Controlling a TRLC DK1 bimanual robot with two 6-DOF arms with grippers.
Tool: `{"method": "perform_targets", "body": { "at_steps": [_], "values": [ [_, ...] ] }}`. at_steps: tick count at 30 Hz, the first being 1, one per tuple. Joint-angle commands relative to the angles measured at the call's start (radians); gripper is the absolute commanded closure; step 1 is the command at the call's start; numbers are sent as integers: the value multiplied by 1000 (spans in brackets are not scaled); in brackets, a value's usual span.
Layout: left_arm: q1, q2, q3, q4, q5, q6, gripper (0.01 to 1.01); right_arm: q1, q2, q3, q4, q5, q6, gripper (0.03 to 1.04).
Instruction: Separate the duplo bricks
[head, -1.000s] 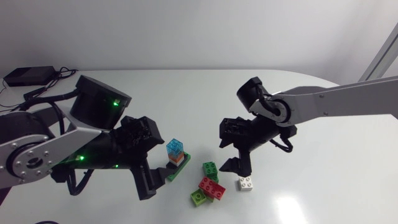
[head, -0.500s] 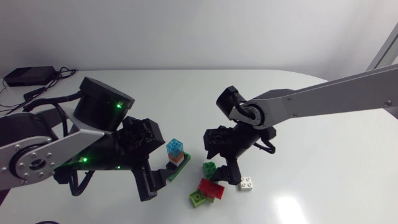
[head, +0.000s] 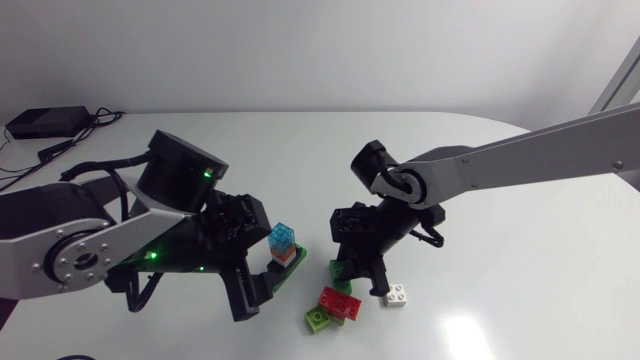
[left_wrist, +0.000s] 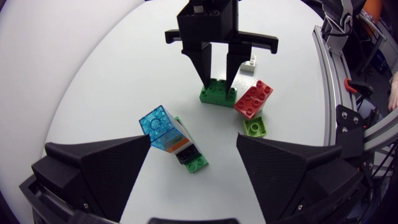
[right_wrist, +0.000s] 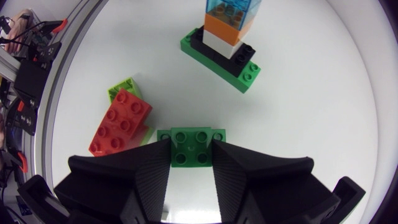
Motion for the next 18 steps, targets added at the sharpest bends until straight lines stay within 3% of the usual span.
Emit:
{"method": "perform_targets", "body": {
  "at_steps": [1, 9, 13, 18],
  "values": [
    [-8, 18, 1, 16, -10, 26, 67, -34, -31, -23, 14, 7, 17, 839],
    [-80, 7, -11, 105, -79, -1, 67, -157, -169, 32, 9, -43, 247, 838],
    [-98, 7, 12, 136, -110, -21, 67, -178, -246, 58, 1, -39, 422, 834],
    [-112, 19, 57, 168, -134, -64, 67, -217, -278, 142, -80, -54, 603, 831]
  ]
}}
